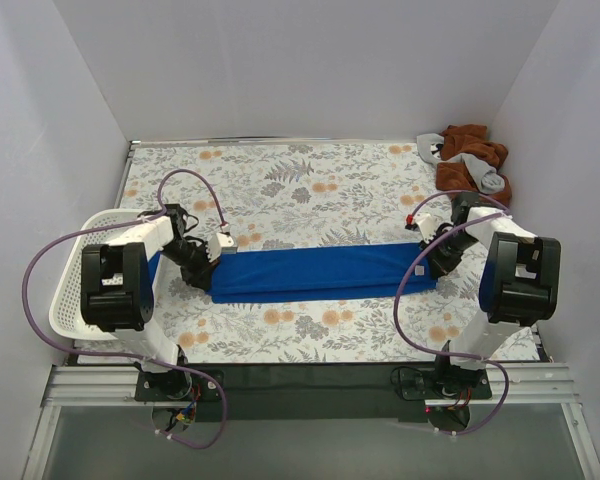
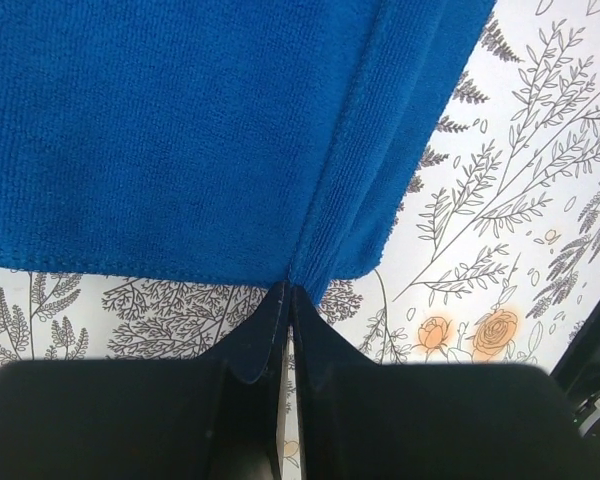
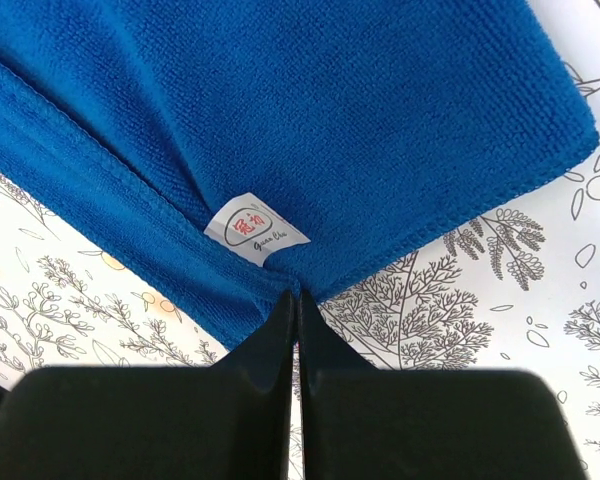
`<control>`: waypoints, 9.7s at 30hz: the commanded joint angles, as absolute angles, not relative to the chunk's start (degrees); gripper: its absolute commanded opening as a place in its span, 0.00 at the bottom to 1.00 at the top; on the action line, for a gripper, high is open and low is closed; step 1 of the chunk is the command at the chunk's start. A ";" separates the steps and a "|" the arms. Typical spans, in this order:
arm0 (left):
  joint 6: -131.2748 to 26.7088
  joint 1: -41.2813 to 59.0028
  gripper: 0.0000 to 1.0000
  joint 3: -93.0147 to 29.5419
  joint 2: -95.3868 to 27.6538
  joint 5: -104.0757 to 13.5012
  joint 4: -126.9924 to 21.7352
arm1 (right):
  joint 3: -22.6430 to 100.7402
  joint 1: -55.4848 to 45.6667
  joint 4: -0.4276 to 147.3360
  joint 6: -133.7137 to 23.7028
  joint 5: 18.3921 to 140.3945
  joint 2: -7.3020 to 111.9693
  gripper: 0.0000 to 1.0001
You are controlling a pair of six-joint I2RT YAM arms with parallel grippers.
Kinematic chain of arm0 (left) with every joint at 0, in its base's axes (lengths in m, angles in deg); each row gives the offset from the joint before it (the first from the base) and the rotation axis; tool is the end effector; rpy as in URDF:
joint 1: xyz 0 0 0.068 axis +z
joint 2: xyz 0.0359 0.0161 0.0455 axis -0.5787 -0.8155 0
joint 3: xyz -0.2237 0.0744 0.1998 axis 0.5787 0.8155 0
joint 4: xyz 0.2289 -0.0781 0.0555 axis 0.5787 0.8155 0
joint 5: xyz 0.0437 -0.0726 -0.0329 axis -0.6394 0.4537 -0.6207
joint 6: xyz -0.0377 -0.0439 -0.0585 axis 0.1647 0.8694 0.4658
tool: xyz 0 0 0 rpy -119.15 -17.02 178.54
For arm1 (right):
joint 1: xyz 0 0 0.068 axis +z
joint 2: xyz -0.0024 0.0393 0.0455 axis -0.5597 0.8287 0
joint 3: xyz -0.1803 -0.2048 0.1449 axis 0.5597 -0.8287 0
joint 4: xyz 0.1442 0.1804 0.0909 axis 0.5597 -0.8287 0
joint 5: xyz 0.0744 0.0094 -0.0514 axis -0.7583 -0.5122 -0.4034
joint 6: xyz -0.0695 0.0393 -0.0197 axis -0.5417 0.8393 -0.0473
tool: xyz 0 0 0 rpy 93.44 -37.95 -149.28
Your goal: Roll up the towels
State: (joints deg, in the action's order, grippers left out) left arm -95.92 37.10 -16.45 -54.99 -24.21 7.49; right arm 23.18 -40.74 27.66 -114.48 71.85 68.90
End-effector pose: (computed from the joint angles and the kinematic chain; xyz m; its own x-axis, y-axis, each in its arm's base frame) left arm 0.2529 -0.0275 0.1765 -0.8882 0.4360 -0.1447 0.4481 0.7527 -0.4823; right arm 0.2936 -0.0156 0.1753 -0.6683 -0.6940 -0.2679 -0.7331 0.6755 0.0787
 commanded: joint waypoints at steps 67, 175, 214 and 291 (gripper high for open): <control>-85.04 29.47 0.31 -9.06 -52.67 -38.25 -1.04 | 17.99 -37.02 33.97 -110.69 84.92 67.23 0.38; -62.72 27.10 0.45 -30.23 -57.69 -25.87 -3.15 | 32.22 -43.96 37.23 -78.51 80.71 76.99 0.01; -57.80 27.01 0.98 -32.17 -58.30 -26.92 -2.10 | 37.85 -20.41 33.97 -70.35 56.63 78.83 0.01; -58.42 17.34 0.64 -28.03 -59.71 -23.84 -4.03 | 38.58 -16.91 26.76 -81.94 56.01 71.02 0.54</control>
State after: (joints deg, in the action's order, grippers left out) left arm -59.15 17.73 -26.55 -59.78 -24.01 -3.00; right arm 41.45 -19.51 28.93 -81.07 56.88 73.49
